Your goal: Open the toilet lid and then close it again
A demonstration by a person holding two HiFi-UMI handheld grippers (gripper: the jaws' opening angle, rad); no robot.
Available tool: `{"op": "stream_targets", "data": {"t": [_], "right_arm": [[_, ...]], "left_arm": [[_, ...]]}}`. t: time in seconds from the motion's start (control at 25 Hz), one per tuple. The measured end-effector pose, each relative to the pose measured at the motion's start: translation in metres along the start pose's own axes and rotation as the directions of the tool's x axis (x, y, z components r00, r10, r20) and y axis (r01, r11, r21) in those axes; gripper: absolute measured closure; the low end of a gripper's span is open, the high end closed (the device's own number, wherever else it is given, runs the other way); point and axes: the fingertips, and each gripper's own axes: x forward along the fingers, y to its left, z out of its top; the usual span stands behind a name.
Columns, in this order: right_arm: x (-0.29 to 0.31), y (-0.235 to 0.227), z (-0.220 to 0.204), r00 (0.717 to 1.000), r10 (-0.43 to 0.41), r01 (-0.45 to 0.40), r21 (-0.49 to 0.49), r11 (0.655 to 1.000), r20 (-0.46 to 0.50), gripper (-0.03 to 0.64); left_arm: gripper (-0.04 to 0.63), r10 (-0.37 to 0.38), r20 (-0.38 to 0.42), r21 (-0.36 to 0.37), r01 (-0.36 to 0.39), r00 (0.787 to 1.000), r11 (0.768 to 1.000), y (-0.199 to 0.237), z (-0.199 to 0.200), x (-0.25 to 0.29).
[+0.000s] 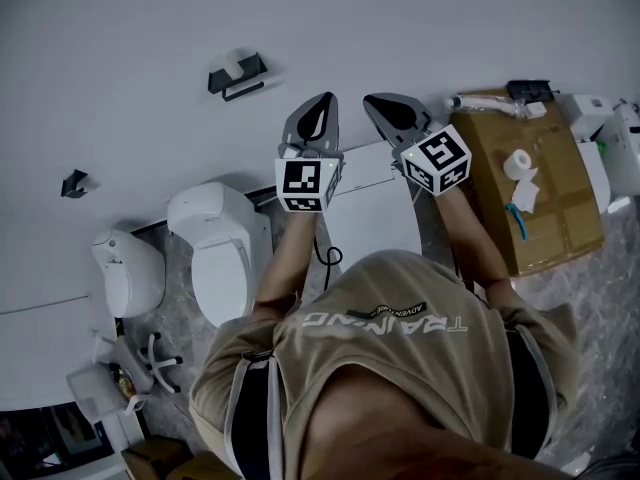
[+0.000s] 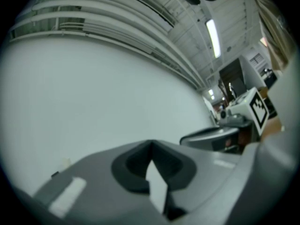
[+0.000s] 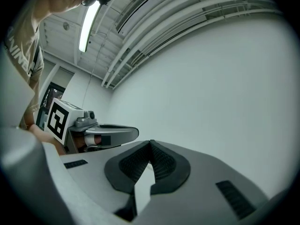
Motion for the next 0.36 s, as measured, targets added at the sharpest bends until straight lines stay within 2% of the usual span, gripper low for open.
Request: {"op": "stream_targets", "data": {"t": [0.16, 0.36], "right_arm": [[-0.008, 0.008, -0.011, 1.000, -0.018, 0.018, 0.017, 1.000, -0.017, 0.607], [-0.007, 0.011, -0.014, 1.000, -0.007, 0.008, 0.026, 1.000, -0.023, 0.607]], "left_arm": [[0.592, 0.036, -0.020, -0.018, -0.036, 0.999, 0.999, -0.001, -0.012, -0.017], [0.591, 0.047, -0.051, -0.039, -0.049, 0.998, 0.998, 0.001, -0.023, -0.023]]}}
